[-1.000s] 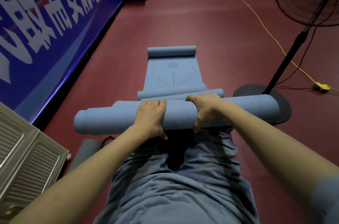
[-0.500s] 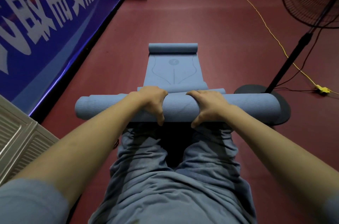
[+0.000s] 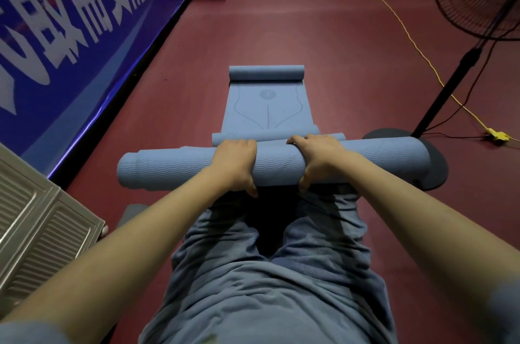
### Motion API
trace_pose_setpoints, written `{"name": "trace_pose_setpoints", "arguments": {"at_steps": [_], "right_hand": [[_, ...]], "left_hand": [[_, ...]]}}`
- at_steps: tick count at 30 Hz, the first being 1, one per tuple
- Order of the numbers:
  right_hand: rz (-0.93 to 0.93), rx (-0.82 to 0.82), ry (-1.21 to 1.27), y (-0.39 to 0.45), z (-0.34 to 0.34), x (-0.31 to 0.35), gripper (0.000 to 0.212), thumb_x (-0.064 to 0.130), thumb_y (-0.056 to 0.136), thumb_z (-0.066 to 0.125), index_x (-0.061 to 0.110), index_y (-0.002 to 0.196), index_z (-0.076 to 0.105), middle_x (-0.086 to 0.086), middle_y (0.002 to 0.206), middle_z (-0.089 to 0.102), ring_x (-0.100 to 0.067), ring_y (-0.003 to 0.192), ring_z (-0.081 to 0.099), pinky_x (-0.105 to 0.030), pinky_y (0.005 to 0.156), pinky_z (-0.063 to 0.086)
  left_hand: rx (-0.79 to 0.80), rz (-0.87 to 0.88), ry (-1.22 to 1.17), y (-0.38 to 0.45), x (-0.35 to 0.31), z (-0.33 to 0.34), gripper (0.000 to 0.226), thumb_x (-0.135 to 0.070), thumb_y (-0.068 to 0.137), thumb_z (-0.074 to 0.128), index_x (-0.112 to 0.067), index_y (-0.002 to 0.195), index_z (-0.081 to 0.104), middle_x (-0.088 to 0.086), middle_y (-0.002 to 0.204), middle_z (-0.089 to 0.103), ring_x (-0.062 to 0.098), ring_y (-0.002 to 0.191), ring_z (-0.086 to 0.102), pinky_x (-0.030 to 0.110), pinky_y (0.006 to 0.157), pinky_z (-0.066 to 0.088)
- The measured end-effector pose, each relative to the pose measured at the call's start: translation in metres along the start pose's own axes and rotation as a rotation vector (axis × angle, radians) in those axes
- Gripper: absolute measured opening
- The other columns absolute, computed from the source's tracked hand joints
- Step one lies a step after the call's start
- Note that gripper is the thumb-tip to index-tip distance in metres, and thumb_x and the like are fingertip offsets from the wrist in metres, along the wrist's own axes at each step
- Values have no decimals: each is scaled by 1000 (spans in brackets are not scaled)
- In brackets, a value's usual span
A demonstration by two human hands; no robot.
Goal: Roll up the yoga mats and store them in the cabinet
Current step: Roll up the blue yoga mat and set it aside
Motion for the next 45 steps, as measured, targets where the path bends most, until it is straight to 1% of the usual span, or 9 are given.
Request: {"name": "trace_pose_setpoints", "arguments": {"at_steps": [7,11,14,24,28,34,38,41,45], "right_hand": [[2,14,6,1,-2,0,116,59,42,91,38,142,35,-2,122,59,-28,111,58,-39,87,43],[-3,9,34,1,-4,-1,118,64,38,91,39,140,38,2,123,60,-26,112,59,-39,87,45],[-23,0,89,0,-7,-3,119,69,36,90,40,140,40,7,127,62,-22,116,60,-35,87,45],[-99,-142,6,-1,-6,-3,112,77,39,84,33,134,45,2,118,64,-25,107,61,-40,84,48],[-75,-141,-2,2,-8,-4,103,67,44,88,31,130,45,1,115,64,-27,105,62,-39,80,48],[-56,-58,-30,6,-10,-2,103,57,47,89,29,133,40,-1,118,64,-29,105,63,-36,76,45],[-63,-36,-29,5,-9,-1,104,57,45,89,30,133,40,0,119,66,-28,106,63,-36,80,48],[-73,7,-28,10,-11,0,101,56,47,90,30,130,40,-2,119,66,-29,106,64,-35,76,44],[-87,11,-41,16,-16,-2,97,59,45,89,32,125,40,0,116,65,-28,103,64,-34,71,37]], "left_hand": [[-186,12,33,-11,-6,12,129,-72,42,90,-9,144,41,5,124,61,27,113,59,38,94,42],[-129,26,54,0,-4,1,94,-70,45,90,-18,112,50,1,113,67,26,103,64,38,84,40],[-56,54,71,10,-1,-6,82,-66,46,88,-20,100,46,3,103,70,29,91,66,38,76,40],[162,74,-13,32,12,-12,88,-67,42,91,-24,110,54,4,103,67,25,81,53,36,70,50],[195,73,-37,34,11,-18,88,-67,42,91,-25,111,56,3,105,67,25,85,57,37,74,53],[22,56,-58,18,8,-8,92,-75,43,85,-25,114,54,-1,111,69,26,98,65,35,68,39],[-194,73,-58,0,5,1,97,-71,42,76,-19,122,59,1,105,69,30,96,66,39,80,46],[-292,53,-75,-7,3,6,120,-68,29,82,-9,131,61,7,105,68,34,96,67,41,82,54],[-179,44,-41,7,9,8,161,-86,7,74,-8,146,52,2,102,69,27,92,68,38,77,58]]}}
Point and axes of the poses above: each hand's wrist, its own y-axis towards the middle knuckle, its own z-axis out of the palm, x = y × z, the point moved 7 cm from there along y, towards the middle knuckle
